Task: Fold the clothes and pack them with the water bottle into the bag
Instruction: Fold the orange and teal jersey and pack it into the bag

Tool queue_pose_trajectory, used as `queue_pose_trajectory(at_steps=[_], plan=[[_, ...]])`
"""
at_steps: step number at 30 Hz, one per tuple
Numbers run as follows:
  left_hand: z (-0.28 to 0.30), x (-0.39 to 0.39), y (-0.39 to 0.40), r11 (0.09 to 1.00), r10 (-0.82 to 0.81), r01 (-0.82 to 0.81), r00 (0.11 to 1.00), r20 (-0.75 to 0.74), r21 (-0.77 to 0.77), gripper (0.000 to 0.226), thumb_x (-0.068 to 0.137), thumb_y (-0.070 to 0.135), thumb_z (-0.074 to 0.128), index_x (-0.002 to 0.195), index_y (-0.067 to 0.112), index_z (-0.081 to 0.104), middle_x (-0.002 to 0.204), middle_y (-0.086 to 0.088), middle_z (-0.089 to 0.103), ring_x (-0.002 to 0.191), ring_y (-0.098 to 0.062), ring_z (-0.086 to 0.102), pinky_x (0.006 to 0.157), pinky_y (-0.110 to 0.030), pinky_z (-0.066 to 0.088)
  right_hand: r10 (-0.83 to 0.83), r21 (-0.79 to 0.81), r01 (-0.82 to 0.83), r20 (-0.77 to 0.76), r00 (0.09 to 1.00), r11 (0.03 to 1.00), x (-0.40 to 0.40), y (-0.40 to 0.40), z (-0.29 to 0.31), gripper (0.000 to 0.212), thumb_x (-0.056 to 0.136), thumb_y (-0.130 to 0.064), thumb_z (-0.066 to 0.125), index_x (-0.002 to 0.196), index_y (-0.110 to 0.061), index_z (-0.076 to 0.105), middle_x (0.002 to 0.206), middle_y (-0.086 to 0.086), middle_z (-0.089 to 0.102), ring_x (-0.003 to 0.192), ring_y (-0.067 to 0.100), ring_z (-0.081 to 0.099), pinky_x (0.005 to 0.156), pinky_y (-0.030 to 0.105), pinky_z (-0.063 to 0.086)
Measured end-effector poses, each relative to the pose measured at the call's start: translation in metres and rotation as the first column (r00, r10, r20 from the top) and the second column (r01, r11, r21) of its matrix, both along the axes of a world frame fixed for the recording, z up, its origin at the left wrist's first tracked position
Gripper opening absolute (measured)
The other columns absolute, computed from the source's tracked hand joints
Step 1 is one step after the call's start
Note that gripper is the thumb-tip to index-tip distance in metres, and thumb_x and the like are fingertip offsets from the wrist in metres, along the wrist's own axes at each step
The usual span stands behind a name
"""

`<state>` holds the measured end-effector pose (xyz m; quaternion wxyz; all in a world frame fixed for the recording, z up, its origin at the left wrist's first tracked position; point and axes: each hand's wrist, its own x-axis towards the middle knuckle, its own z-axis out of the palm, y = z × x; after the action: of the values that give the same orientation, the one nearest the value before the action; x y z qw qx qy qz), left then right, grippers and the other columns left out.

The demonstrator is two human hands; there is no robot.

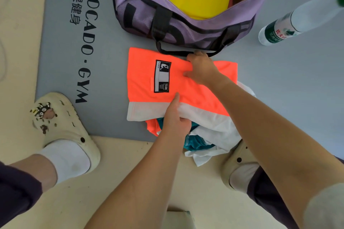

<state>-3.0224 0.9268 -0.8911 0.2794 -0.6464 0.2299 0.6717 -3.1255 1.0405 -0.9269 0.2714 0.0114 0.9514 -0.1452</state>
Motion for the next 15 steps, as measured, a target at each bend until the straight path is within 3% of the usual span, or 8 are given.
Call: queue_pose_trajectory(at_steps=[2,7,10,13,15], plan=[[-0.002,-0.003,0.004,0.999,-0.035,0.035,0.999,-0.030,0.013,0.041,0.077,0.037,0.081,0.104,0.012,0.065,0.107,-0.008,0.072,0.096,-0.023,0.068,0.085,-0.041,0.054,-0.025,-0.024,0.026,0.040,0.999,0.999,-0.003,0.002,-0.001,0.054,0.081,-0.029,0.076,0.123,-0.004,0.054,0.128,0.018,0.055,0.119,0.035,0.050,0.097,0.040,0.041],[-0.006,-0.006,0.002,0.991,-0.102,0.110,0.990,-0.096,0.081,0.036,0.080,0.034,0.080,0.104,0.010,0.068,0.099,-0.010,0.075,0.098,-0.029,0.068,0.099,-0.047,0.050,-0.045,-0.045,0.051,0.137,0.990,0.998,-0.008,0.018,-0.002,0.049,0.082,-0.030,0.075,0.120,-0.005,0.057,0.128,0.015,0.058,0.117,0.032,0.053,0.093,0.034,0.041],[-0.011,-0.004,-0.005,0.975,-0.178,0.191,0.977,-0.122,0.111,0.046,0.084,0.034,0.075,0.119,0.006,0.063,0.117,-0.011,0.069,0.111,-0.031,0.064,0.099,-0.047,0.049,-0.037,-0.039,0.048,0.241,0.970,0.998,-0.010,0.034,0.004,0.049,0.083,-0.034,0.073,0.123,-0.007,0.059,0.131,0.013,0.057,0.119,0.029,0.052,0.092,0.030,0.038],[-0.017,-0.004,-0.014,0.953,-0.299,0.303,0.948,-0.106,0.024,0.037,0.087,0.034,0.073,0.108,0.006,0.064,0.114,-0.010,0.068,0.112,-0.031,0.063,0.092,-0.047,0.052,-0.081,0.001,0.088,0.400,0.913,0.996,-0.004,0.053,0.015,0.051,0.081,-0.044,0.074,0.122,-0.017,0.062,0.125,0.005,0.060,0.111,0.023,0.055,0.091,0.030,0.040],[-0.018,-0.001,-0.021,0.960,-0.277,0.282,0.949,-0.154,0.008,0.025,0.086,0.027,0.075,0.102,0.010,0.067,0.106,-0.010,0.072,0.099,-0.027,0.068,0.091,-0.045,0.053,-0.152,-0.061,0.215,0.523,0.839,0.975,0.008,0.066,0.025,0.047,0.079,-0.045,0.076,0.120,-0.026,0.063,0.118,-0.005,0.064,0.105,0.018,0.060,0.094,0.030,0.044]])
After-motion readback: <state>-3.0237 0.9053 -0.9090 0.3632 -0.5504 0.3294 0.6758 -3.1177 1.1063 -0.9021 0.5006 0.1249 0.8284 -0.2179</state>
